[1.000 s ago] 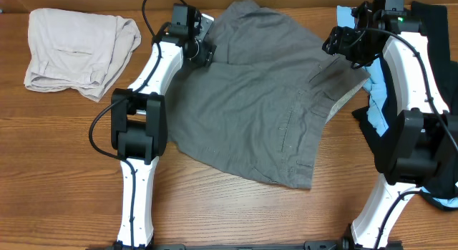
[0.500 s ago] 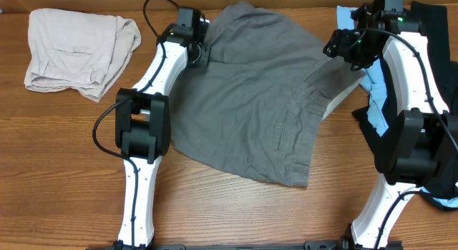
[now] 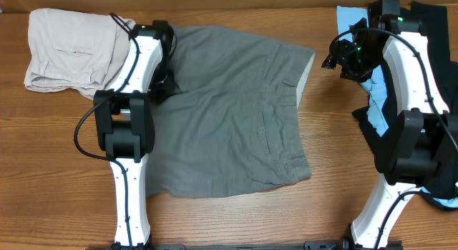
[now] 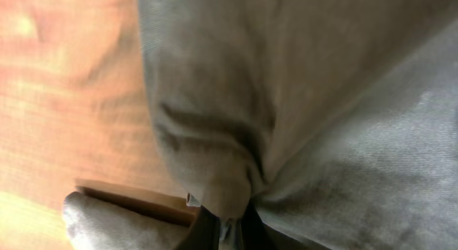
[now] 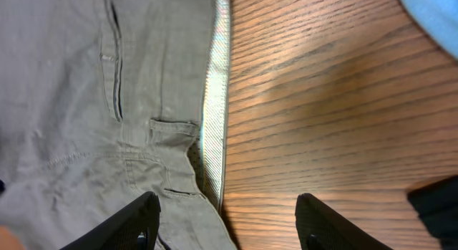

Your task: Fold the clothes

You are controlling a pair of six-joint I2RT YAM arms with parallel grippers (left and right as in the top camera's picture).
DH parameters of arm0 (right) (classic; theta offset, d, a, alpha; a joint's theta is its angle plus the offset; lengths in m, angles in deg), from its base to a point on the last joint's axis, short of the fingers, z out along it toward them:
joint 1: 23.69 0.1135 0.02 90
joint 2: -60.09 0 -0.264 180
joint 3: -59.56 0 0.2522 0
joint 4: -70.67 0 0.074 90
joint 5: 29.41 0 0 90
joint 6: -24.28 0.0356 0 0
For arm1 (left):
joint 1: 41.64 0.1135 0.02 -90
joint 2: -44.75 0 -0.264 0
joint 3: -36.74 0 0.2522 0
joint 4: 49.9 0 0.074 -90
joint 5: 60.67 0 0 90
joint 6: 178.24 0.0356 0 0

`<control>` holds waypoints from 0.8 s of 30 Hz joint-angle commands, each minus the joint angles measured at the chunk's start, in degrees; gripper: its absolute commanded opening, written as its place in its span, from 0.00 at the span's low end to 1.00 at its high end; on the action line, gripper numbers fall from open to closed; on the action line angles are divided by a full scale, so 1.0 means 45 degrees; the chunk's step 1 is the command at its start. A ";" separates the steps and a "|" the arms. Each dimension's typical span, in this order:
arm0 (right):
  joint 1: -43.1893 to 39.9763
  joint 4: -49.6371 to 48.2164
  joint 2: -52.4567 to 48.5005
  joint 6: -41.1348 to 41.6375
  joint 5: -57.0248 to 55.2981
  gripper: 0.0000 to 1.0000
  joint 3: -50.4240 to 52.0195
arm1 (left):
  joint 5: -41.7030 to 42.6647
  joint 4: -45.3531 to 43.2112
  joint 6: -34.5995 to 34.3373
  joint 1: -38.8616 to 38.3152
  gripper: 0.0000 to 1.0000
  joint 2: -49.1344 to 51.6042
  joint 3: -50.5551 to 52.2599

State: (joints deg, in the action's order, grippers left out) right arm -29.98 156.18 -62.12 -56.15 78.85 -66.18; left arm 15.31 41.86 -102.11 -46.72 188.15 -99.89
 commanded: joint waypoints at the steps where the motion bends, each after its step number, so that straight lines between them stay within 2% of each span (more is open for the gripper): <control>1: -0.0010 -0.0024 0.0772 0.0899 0.0350 0.64 -0.0364 | 0.0194 0.0461 -0.0301 0.0102 0.04 0.1010 0.0661; 6: -0.0010 -0.0112 0.1122 0.0937 0.0544 0.64 -0.0364 | 0.0840 0.0874 -0.0209 0.0097 0.04 0.1010 0.0661; 7: -0.0010 -0.0112 0.1239 0.0933 0.0539 0.64 -0.0364 | 0.0840 0.0942 -0.0209 0.0083 0.10 0.1010 0.0661; 10: -0.0010 -0.0102 0.1768 0.0899 0.0539 0.64 -0.0364 | 0.0811 0.1083 -0.0199 0.0053 0.56 0.0971 0.0661; 11: -0.0010 -0.0087 0.1996 0.0884 0.0539 0.65 -0.0364 | 0.0777 0.1088 -0.0194 0.0044 0.76 0.0903 0.0661; 12: -0.0010 -0.0058 0.2220 0.0879 0.0539 0.65 -0.0364 | 0.0782 0.1078 -0.0151 0.0044 0.89 0.0797 0.0656; 13: -0.0010 -0.0010 0.2443 0.0874 0.0539 0.65 -0.0364 | 0.0782 0.1044 -0.0151 0.0044 0.97 0.0636 0.0646; 14: -0.0010 0.0073 0.2739 0.0860 0.0539 0.65 -0.0364 | 0.0777 0.1020 -0.0146 0.0044 1.00 0.0374 0.0593; 24: -0.0010 0.1569 0.6013 0.0826 0.0534 0.73 -0.0364 | 0.0709 0.0942 0.0034 0.0044 1.00 -0.3988 -0.1137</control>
State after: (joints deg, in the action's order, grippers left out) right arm -29.98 162.49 -40.31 -52.26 80.75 -66.29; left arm 17.17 46.29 -102.70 -46.06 181.28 -100.16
